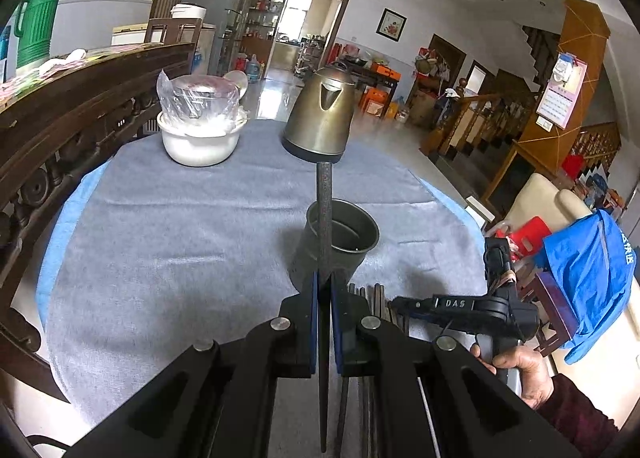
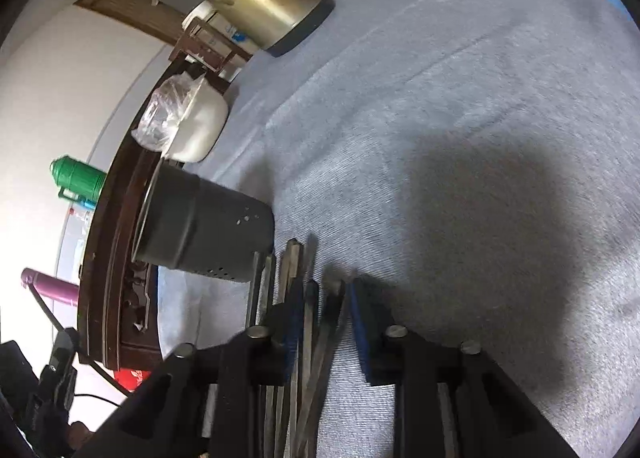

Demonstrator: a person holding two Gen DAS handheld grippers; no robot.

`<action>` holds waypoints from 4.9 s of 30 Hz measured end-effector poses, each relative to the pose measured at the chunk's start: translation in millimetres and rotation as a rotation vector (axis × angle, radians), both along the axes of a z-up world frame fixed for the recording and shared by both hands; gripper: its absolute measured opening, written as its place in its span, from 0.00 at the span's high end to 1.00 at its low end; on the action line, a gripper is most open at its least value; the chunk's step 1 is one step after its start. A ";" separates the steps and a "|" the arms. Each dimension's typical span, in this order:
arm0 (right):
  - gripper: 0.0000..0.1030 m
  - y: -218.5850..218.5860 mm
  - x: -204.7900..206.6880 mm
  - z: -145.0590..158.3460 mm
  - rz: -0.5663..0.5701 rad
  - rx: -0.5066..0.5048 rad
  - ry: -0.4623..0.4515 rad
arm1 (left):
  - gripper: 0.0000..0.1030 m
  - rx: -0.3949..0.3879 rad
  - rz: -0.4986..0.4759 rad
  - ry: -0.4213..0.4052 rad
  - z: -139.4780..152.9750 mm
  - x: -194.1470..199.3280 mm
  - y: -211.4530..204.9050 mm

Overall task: Organize utensils
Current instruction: 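Lift the held chopsticks over the grey holder cup and open both tools to drop them in, then move both open tools back down to the chopstick pile, then close the left tool on a chopstick while the right tool grasps another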

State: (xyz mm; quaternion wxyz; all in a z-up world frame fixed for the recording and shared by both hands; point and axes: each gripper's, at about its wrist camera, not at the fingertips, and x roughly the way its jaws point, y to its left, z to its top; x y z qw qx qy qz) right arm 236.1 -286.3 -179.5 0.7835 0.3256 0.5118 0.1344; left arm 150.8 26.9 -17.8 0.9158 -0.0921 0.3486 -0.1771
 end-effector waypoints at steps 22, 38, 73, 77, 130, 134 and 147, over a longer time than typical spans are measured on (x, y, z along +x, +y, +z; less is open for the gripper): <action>0.92 -3.2 -44.0 159.6 -0.073 -0.015 -0.449 | 0.94 -0.075 0.065 -0.129 64.2 27.9 8.5; 0.92 4.2 -4.1 266.4 -0.247 -0.068 -0.780 | 0.93 -0.072 0.157 -0.312 115.8 101.0 -30.6; 0.30 -14.0 -74.3 189.4 -0.200 -0.026 -0.679 | 0.41 0.336 0.191 0.016 -15.4 18.8 -21.0; 0.39 -20.5 -89.0 179.8 -0.178 -0.025 -0.625 | 0.41 0.369 0.169 0.023 -23.4 5.1 -25.2; 0.91 19.7 -2.0 4.0 0.015 -0.145 -0.010 | 0.41 0.264 -0.019 0.286 -109.7 80.4 -64.9; 0.91 13.8 -1.0 3.6 -0.001 -0.148 -0.012 | 0.41 0.213 -0.052 0.323 -114.8 90.2 -64.2; 0.90 -15.9 -4.3 -0.2 -0.088 -0.078 -0.008 | 0.40 0.148 -0.112 0.338 -117.4 95.2 -83.1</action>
